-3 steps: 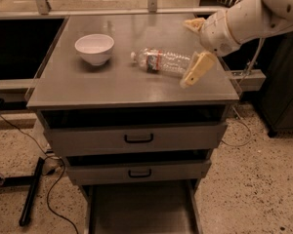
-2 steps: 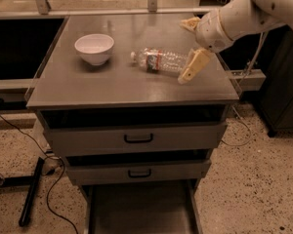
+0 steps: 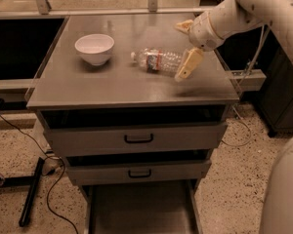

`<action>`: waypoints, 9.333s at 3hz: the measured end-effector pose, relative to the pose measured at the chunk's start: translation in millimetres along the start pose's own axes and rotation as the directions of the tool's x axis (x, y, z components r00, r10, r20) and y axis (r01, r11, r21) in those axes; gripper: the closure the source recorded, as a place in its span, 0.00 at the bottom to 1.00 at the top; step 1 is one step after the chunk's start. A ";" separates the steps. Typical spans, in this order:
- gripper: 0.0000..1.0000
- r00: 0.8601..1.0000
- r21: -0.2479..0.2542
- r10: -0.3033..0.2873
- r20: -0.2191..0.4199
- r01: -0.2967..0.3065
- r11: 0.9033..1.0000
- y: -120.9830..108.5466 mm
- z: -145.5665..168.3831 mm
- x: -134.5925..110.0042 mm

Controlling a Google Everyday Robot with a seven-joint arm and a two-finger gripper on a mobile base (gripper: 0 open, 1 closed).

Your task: Place water bottle into bottom drawer

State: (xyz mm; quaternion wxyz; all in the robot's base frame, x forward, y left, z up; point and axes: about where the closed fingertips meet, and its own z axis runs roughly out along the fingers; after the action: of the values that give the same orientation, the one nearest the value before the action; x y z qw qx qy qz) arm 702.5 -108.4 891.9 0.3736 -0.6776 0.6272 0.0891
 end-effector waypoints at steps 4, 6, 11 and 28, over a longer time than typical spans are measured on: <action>0.00 0.994 -0.049 0.101 -0.044 -0.103 0.994 3.1 32.4 31.6; 0.41 0.994 -0.049 0.102 -0.044 -0.104 0.993 3.2 32.7 31.7; 1.00 0.993 -0.043 0.107 -0.049 -0.109 0.993 15.9 7.1 32.4; 1.00 0.994 0.039 0.102 0.043 -0.104 0.994 371.9 184.3 255.7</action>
Offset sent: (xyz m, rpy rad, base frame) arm 0.0175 -0.0050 -0.0330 -0.0427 0.0580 -0.0401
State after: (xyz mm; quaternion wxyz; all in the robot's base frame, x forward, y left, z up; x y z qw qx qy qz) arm 476.2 -170.3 464.5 0.3951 -0.6345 0.6552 0.1095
